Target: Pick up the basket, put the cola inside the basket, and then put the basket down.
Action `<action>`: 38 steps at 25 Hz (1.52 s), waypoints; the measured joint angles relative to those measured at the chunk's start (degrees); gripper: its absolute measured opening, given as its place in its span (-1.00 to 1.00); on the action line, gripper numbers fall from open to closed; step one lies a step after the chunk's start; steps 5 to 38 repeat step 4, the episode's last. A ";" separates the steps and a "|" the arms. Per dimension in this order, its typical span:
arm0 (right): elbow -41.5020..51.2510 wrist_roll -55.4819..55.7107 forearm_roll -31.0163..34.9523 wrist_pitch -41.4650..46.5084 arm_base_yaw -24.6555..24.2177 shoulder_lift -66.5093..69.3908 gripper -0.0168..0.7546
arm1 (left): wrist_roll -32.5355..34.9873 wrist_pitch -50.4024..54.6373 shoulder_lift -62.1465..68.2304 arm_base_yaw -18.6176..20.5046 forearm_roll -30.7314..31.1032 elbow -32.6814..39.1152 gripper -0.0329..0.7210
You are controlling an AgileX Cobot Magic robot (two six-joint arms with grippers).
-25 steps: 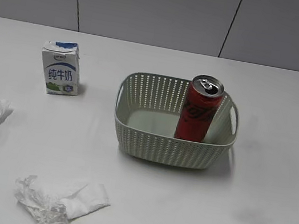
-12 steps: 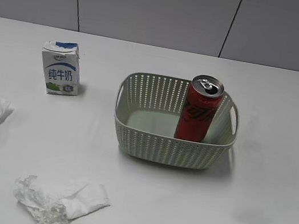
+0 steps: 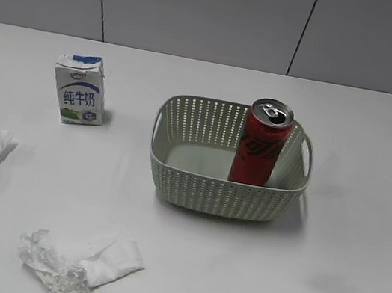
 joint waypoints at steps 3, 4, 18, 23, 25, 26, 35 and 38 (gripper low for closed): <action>0.00 0.00 0.00 0.00 0.00 0.00 0.58 | 0.00 0.00 0.00 0.00 0.00 0.00 0.55; 0.00 0.00 0.00 0.00 0.00 0.00 0.58 | 0.00 0.00 0.00 0.00 0.00 0.00 0.55; 0.00 0.00 0.00 0.00 0.00 0.00 0.58 | 0.00 0.00 0.00 0.00 0.00 0.00 0.55; 0.00 0.00 0.00 0.00 0.00 0.00 0.58 | 0.00 0.00 0.00 0.00 0.00 0.00 0.55; 0.00 0.00 0.00 0.00 0.00 0.00 0.58 | 0.00 0.00 0.00 0.00 0.00 0.00 0.55; 0.00 0.00 0.00 0.00 0.00 0.00 0.58 | 0.00 0.00 0.00 0.00 0.00 0.00 0.55; 0.00 0.00 0.00 0.00 0.00 0.00 0.58 | 0.00 0.00 0.00 0.00 0.00 0.00 0.55; 0.00 0.00 0.00 0.00 0.00 0.00 0.58 | 0.00 0.00 0.00 0.00 0.00 0.00 0.55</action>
